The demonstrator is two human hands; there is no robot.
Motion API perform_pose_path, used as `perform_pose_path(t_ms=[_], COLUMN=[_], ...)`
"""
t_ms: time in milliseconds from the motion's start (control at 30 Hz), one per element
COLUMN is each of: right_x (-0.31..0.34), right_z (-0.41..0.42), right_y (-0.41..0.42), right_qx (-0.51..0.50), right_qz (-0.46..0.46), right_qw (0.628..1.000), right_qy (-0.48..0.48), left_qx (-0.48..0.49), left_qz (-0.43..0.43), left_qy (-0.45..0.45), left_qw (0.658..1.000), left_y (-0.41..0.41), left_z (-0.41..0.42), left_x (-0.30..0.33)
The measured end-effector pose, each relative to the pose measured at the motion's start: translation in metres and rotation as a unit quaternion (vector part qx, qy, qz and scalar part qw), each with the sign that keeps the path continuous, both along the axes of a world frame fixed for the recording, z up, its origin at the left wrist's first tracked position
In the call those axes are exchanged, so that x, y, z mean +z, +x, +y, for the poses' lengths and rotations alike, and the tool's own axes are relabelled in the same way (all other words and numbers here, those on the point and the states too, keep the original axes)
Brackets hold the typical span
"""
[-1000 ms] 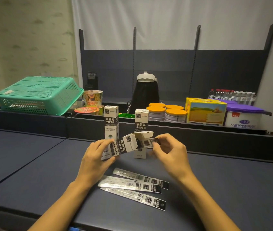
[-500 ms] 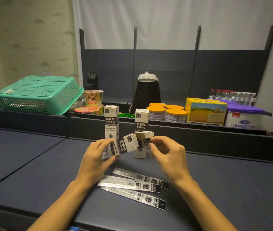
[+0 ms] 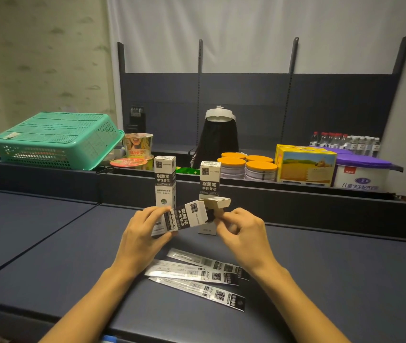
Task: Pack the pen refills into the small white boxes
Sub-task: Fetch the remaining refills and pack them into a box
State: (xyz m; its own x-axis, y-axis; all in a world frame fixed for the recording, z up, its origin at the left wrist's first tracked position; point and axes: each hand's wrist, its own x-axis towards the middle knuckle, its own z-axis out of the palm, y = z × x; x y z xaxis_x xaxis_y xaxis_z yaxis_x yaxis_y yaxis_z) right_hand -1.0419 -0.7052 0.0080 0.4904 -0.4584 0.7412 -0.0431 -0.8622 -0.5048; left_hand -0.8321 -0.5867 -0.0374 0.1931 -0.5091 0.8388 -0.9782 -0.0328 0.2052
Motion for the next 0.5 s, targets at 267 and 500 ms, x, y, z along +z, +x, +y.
perform_pose_path(t_ms=[267,500], right_x=[-0.0016,0.0068], right_z=[0.0005,-0.0013], right_y=[0.0007,-0.0077], right_qx=[-0.003,0.006], right_qz=[0.063,0.024], right_qw=[0.998,0.999], right_qy=[-0.005,0.027], left_qx=[0.000,0.004], left_qz=[0.001,0.017], left_qy=[0.004,-0.004], left_qw=[1.000,1.000], left_y=[-0.0007,0.0004], left_z=[0.0001,0.0008], left_x=[-0.0001,0.0000])
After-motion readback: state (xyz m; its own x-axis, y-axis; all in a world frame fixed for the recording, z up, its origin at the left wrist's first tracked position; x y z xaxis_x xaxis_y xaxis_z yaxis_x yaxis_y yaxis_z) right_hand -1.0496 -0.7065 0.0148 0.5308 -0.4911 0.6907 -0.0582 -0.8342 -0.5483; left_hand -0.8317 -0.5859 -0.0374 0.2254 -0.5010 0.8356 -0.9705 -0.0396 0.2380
